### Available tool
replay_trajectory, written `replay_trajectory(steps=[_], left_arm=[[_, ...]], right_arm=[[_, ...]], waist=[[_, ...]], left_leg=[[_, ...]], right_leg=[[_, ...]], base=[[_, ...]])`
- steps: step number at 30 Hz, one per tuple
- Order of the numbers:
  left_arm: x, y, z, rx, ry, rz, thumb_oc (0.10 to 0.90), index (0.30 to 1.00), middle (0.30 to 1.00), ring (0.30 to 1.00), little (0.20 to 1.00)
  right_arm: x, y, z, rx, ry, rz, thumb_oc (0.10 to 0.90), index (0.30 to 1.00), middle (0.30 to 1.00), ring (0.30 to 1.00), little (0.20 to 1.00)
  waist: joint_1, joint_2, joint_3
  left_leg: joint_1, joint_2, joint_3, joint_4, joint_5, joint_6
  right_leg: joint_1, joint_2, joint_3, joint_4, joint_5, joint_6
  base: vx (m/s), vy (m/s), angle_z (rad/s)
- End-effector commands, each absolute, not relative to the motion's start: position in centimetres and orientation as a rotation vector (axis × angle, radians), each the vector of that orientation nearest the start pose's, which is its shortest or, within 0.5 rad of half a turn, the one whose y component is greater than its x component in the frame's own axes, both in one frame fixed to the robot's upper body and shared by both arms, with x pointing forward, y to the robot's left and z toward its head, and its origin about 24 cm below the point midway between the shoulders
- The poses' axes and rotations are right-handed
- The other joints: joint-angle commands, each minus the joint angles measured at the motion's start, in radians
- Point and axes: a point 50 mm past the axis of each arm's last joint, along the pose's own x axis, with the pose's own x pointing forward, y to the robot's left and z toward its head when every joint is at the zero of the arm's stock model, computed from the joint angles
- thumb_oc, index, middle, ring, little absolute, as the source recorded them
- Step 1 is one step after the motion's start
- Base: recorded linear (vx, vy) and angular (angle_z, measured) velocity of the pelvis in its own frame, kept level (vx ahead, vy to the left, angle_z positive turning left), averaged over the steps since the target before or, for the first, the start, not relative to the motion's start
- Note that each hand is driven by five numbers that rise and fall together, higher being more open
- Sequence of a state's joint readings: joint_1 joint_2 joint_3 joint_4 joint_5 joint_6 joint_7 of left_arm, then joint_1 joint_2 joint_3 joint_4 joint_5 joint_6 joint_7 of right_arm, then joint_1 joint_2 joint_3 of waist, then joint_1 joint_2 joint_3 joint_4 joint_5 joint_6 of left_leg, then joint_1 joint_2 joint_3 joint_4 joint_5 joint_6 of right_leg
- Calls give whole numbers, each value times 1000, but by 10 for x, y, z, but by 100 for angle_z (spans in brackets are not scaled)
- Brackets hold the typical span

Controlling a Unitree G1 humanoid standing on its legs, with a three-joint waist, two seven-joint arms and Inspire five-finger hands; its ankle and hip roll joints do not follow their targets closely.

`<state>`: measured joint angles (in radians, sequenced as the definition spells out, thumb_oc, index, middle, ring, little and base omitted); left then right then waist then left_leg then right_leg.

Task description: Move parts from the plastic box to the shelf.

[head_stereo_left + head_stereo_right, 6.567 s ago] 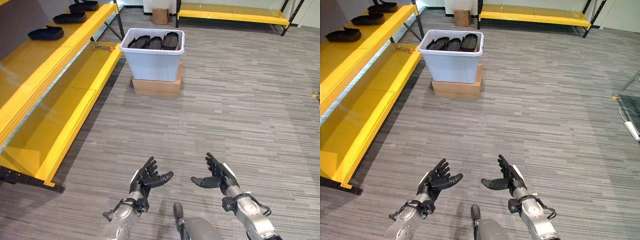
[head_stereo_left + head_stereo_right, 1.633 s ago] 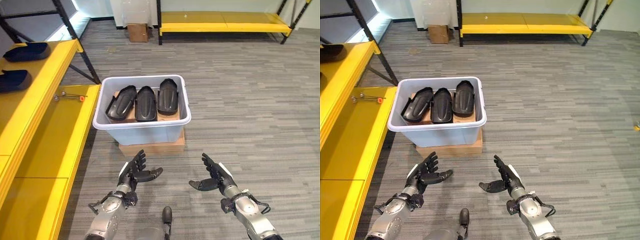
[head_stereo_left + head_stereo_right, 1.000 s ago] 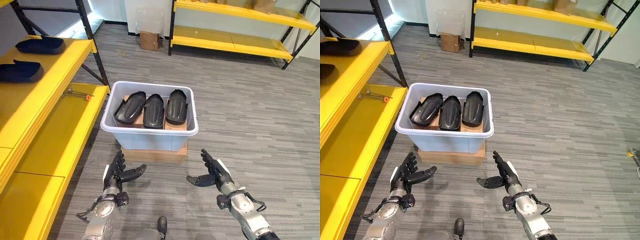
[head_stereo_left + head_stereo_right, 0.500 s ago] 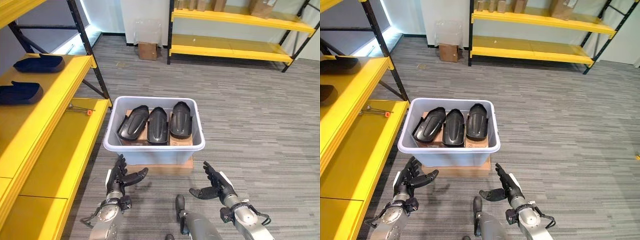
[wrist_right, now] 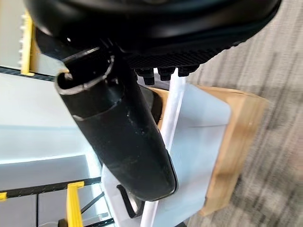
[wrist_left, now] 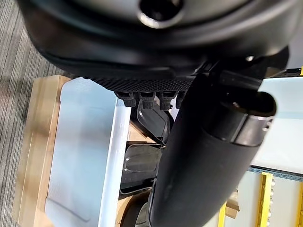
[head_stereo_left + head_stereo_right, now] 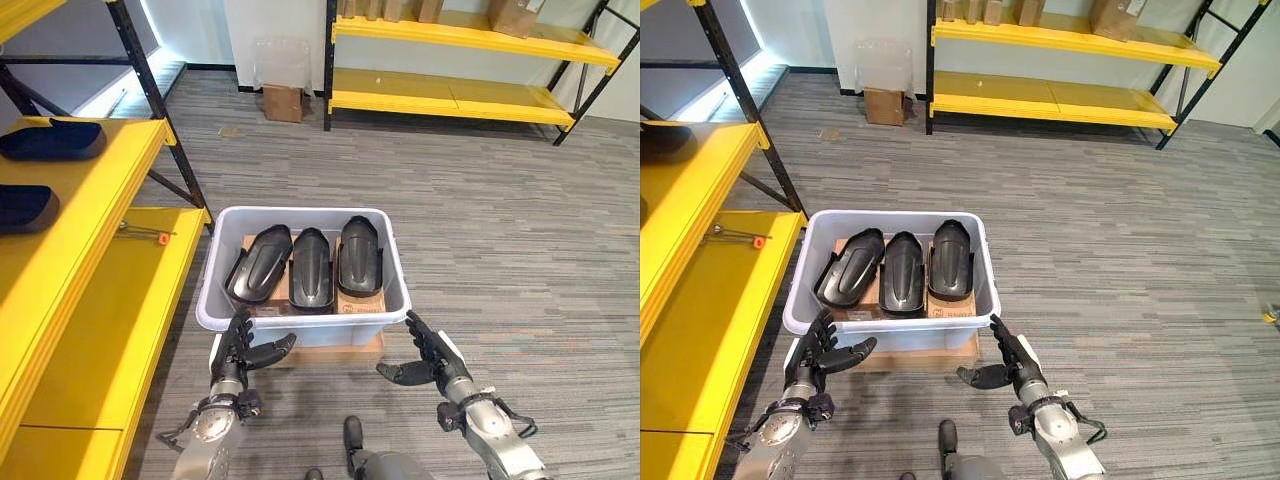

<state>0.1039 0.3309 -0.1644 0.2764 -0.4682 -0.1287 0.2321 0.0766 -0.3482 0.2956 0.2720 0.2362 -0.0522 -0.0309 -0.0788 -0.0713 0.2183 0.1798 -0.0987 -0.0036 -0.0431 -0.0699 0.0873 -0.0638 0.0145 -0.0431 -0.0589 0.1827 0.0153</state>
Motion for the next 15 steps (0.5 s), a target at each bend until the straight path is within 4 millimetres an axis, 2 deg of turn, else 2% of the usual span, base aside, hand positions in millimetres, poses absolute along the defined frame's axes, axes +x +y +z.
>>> replay_trajectory(steps=[1, 5, 9, 15], left_arm=[[225, 211, 3, -120, 108, 212, 900, 1000, 1000, 1000, 1000], [224, 212, 4, -121, 105, 211, 900, 1000, 1000, 1000, 1000], [225, 213, 13, -134, 51, 219, 900, 1000, 1000, 1000, 1000], [224, 226, 38, -151, -104, 347, 900, 1000, 1000, 1000, 1000]], right_arm=[[240, -172, 3, -157, 134, 169, 900, 1000, 1000, 1000, 1000], [241, -174, 6, -161, 126, 141, 900, 1000, 1000, 1000, 1000], [244, -181, 18, -144, 47, 61, 900, 1000, 1000, 1000, 1000], [245, -186, 67, -49, -229, 15, 900, 1000, 1000, 1000, 1000]], waist=[[9, 9, -55], [9, 14, -57], [8, 23, -51], [10, 27, -50]], left_leg=[[-6, 4, -11, -44, -20, -2], [-10, 13, 7, -44, -15, -5], [-17, 27, 39, -44, -5, -5], [-18, 42, 91, -44, 3, -13]], right_leg=[[-35, -31, -5, 50, -24, 89], [-14, -28, -7, 55, -44, 80], [4, -22, -21, 79, -81, 64], [53, -22, -55, 62, -108, 52]], base=[[41, -51, -3], [42, -47, -5], [21, -42, -5], [45, -40, -24]])
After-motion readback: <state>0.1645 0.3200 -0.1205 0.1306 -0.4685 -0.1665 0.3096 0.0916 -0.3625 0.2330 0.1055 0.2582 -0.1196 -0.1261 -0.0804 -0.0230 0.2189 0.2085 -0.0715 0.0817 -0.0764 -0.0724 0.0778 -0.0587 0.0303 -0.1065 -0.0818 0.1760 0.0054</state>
